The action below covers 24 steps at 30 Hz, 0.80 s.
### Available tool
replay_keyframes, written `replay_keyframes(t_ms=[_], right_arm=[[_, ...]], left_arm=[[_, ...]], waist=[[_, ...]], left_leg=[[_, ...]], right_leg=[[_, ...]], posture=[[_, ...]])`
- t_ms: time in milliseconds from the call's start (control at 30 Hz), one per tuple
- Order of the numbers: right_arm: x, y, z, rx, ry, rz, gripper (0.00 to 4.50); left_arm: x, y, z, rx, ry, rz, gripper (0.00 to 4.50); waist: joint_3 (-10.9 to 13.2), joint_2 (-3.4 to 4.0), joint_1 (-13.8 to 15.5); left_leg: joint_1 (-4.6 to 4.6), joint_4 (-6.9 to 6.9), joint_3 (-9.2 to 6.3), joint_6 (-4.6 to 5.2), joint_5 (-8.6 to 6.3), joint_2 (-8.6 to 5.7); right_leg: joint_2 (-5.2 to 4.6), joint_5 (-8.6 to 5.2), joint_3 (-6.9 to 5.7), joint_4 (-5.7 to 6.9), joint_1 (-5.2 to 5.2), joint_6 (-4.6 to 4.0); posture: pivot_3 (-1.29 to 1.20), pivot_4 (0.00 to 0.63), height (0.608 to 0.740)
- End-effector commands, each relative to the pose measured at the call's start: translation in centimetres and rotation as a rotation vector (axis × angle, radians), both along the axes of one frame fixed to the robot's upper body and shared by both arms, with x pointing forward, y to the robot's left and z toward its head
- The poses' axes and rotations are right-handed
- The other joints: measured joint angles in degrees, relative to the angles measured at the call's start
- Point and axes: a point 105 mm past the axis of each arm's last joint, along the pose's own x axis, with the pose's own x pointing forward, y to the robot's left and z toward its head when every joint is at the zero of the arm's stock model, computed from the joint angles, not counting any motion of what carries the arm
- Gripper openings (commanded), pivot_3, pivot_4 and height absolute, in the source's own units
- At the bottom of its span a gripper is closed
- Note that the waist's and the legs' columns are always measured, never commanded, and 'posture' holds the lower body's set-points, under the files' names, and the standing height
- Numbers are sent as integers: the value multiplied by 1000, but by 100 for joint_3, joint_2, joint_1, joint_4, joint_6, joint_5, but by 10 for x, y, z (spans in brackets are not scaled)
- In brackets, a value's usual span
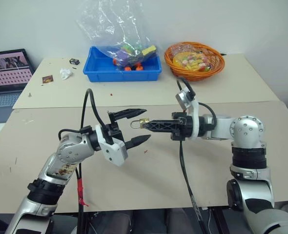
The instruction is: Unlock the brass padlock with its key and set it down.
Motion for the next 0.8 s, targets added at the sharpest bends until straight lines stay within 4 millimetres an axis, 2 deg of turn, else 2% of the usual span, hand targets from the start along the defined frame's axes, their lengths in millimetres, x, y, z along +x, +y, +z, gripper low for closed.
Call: replay_keyframes(t_ms=[33, 100, 233, 333, 433, 500, 600, 667, 733, 800], right_arm=[[-3, -3, 7, 24, -34, -1, 404], [-2, -5, 6, 18, -34, -10, 404], [0, -9, 3, 12, -33, -32, 404], [2, -12, 1, 7, -36, -50, 404], [3, -13, 1, 4, -42, -55, 404], [3, -12, 1, 5, -43, -55, 404], [4, -11, 0, -3, -51, -54, 404], [3, -10, 0, -6, -57, -52, 404], [3, -9, 0, -10, -63, -50, 404], [2, -8, -1, -14, -66, -47, 404]], left_arm=[[1, 11, 12, -65, 60, 26, 4086], [2, 16, 15, -138, 182, 24, 4086], [-8, 17, 16, -236, 521, -53, 4086], [-6, 21, 6, -274, 809, -27, 4086], [-9, 21, 0, -288, 973, -31, 3409], [-13, 20, -1, -284, 1043, -46, 2627], [-19, 19, -6, -296, 1237, -65, 1650], [-24, 16, -5, -347, 1419, -101, 713], [-28, 13, -1, -392, 1574, -148, 124], [-29, 12, 7, -425, 1659, -188, 54]], waist=[[0, 0, -4], [0, 0, -18], [0, 0, -35], [0, 0, -53], [0, 0, -89], [0, 0, -112], [0, 0, -130], [1, -1, -140], [1, -1, -139], [1, -1, -140]], left_leg=[[0, 0, 0, 0, 0, 0], [0, 0, 0, 0, 0, 0], [0, 0, 0, 1, -1, 1], [1, 0, 0, 2, -1, 2], [15, 0, 1, 2, -1, 2], [15, 0, 1, 2, -1, 4], [14, 0, 1, 1, -1, 4], [14, 0, 3, 2, -1, 5], [14, 0, 3, 2, -1, 5], [14, 0, 1, 1, -1, 6]], right_leg=[[0, 0, 0, 0, 0, 0], [0, 0, 1, 0, -1, 0], [0, -1, 1, 2, -2, 1], [1, -1, 1, 4, -1, 1], [3, -2, 1, 6, 9, 3], [5, -2, 1, 6, 8, 4], [5, -2, 1, 6, 8, 3], [5, -2, 3, 7, 6, 3], [4, -2, 3, 7, 6, 3], [4, -2, 3, 6, 7, 4]], posture=[[0, 150, 740], [0, 150, 740], [0, 150, 740], [0, 150, 740], [0, 150, 740], [0, 150, 740], [0, 150, 740], [0, 150, 740], [0, 150, 740], [0, 150, 740]])
